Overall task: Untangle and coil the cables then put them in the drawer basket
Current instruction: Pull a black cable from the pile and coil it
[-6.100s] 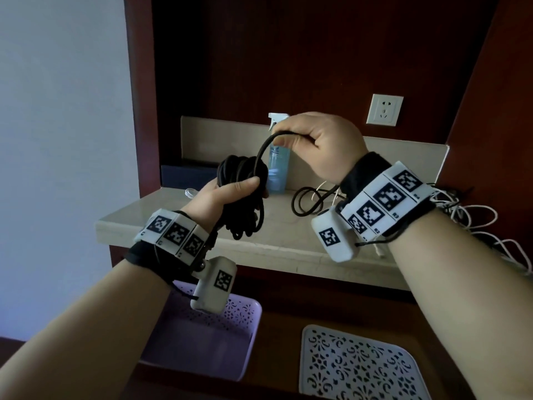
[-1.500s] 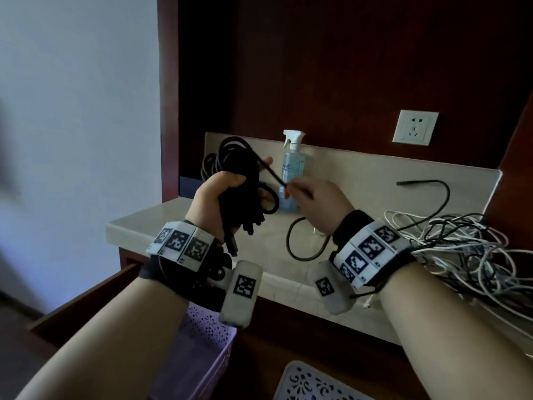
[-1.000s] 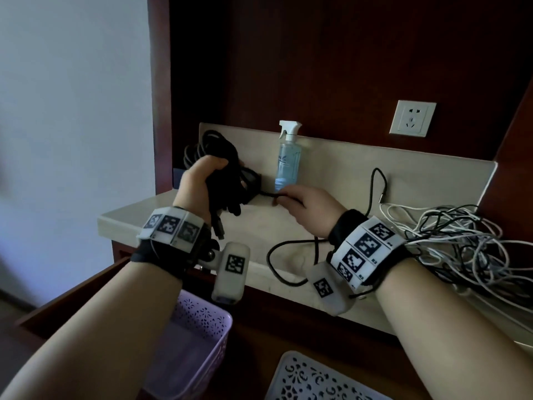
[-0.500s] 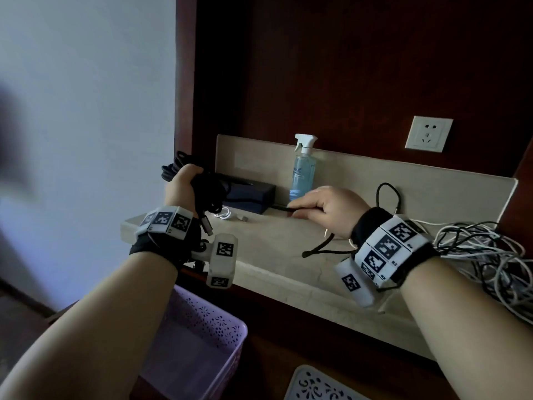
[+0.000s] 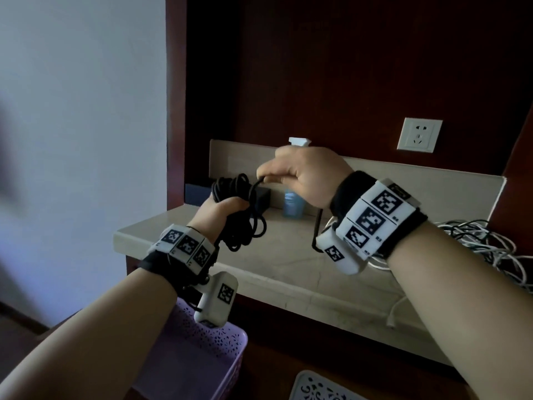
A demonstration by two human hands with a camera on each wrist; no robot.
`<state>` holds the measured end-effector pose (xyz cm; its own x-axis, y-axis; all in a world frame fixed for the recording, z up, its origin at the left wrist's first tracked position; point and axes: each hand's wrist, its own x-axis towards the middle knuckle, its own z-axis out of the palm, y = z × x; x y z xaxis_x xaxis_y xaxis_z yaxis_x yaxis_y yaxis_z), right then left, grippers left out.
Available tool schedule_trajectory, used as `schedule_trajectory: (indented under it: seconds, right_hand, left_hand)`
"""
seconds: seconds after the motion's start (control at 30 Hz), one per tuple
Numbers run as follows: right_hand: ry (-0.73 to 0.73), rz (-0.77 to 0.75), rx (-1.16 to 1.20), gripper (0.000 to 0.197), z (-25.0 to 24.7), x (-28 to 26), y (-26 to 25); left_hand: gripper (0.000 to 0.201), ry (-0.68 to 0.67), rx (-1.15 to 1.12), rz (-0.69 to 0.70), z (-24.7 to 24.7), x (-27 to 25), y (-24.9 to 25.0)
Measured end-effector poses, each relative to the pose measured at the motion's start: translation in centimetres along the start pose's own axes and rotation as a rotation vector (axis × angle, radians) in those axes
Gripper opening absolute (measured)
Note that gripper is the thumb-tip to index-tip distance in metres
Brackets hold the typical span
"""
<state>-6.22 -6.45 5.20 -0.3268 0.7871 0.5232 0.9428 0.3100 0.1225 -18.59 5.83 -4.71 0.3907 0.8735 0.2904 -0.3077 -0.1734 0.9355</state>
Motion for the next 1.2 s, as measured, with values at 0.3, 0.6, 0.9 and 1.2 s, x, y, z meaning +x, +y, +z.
schedule_trajectory:
  seconds: [0.3,0.6,0.9,1.2]
  right_hand:
    - [0.226,-0.041,0.023,0.02,0.3,2.0,2.0]
    - [0.278,-0.18,0.033,0.017,0.4,2.8,1.0]
    - [0.061,0.032,0.239,0.012,-0.5,1.8,2.4]
    - [-0.35,0.385,0.849,0.021,0.7,-1.9,4.2]
  left_hand:
    - [0.034,-0.413,-0.244,-0.107,1.3,-2.0,1.1]
    - [0.036,-0.424,-0.157,-0.096,2.5,-1.8,1.8]
    - [0.013,-0.187,-0.205,0.027,1.9,-1.1,1.5]
    - [0.062,0.07,-0.257,-0.043,-0.7,0.9,0.6]
